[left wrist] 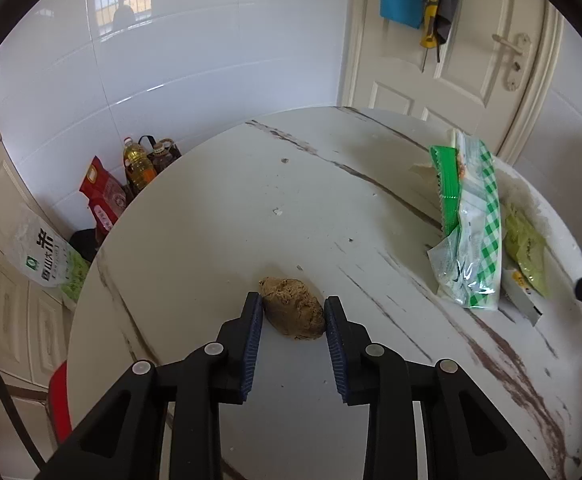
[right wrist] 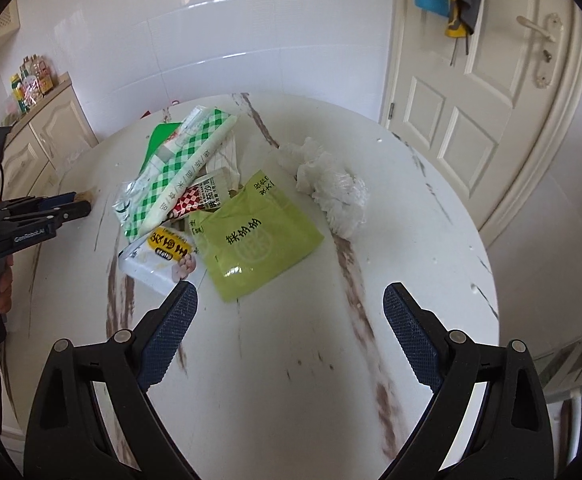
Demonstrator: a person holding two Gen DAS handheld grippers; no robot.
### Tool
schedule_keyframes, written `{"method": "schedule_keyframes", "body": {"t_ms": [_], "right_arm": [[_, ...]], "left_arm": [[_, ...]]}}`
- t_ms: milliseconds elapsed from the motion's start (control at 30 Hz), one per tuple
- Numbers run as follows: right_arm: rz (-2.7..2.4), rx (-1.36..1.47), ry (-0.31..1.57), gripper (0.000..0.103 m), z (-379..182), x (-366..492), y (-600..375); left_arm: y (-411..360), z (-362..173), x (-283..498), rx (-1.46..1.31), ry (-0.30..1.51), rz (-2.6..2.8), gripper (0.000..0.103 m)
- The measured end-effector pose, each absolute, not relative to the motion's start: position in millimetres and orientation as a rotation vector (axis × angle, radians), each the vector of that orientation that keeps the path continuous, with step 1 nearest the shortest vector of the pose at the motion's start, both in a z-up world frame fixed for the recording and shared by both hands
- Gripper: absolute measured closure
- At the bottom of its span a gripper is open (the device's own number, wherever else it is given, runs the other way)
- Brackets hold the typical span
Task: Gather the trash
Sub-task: 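Grasp the brown lump with the left tool while the right tool grasps the green packet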
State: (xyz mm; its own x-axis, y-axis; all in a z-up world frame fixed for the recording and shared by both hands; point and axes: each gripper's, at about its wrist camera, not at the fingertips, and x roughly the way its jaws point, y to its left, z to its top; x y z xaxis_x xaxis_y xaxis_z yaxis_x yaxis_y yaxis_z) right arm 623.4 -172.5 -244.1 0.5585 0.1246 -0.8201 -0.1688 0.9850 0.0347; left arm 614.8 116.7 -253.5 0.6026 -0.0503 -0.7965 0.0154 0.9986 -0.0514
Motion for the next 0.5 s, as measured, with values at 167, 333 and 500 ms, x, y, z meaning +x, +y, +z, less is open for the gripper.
{"method": "schedule_keyframes", "body": {"t_ms": [167, 333, 500], "right_arm": [[0.201, -0.04, 0.971, 0.009, -252.0, 648.5, -159.6], [0.217, -0.055, 1.0, 0.009, -266.8, 676.9, -143.1], [0.238, -0.04, 1.012, 0.009, -277.7, 686.6, -137.4]], "left_arm": [[121.4, -250.1, 607.4, -0.046, 0.917, -0.074, 0.079], [125.9, -244.6, 593.2, -0.044, 0.923, -0.089, 0.079], [125.2, -240.1, 580.4, -0.044, 0.924, -0.094, 0.079]]}}
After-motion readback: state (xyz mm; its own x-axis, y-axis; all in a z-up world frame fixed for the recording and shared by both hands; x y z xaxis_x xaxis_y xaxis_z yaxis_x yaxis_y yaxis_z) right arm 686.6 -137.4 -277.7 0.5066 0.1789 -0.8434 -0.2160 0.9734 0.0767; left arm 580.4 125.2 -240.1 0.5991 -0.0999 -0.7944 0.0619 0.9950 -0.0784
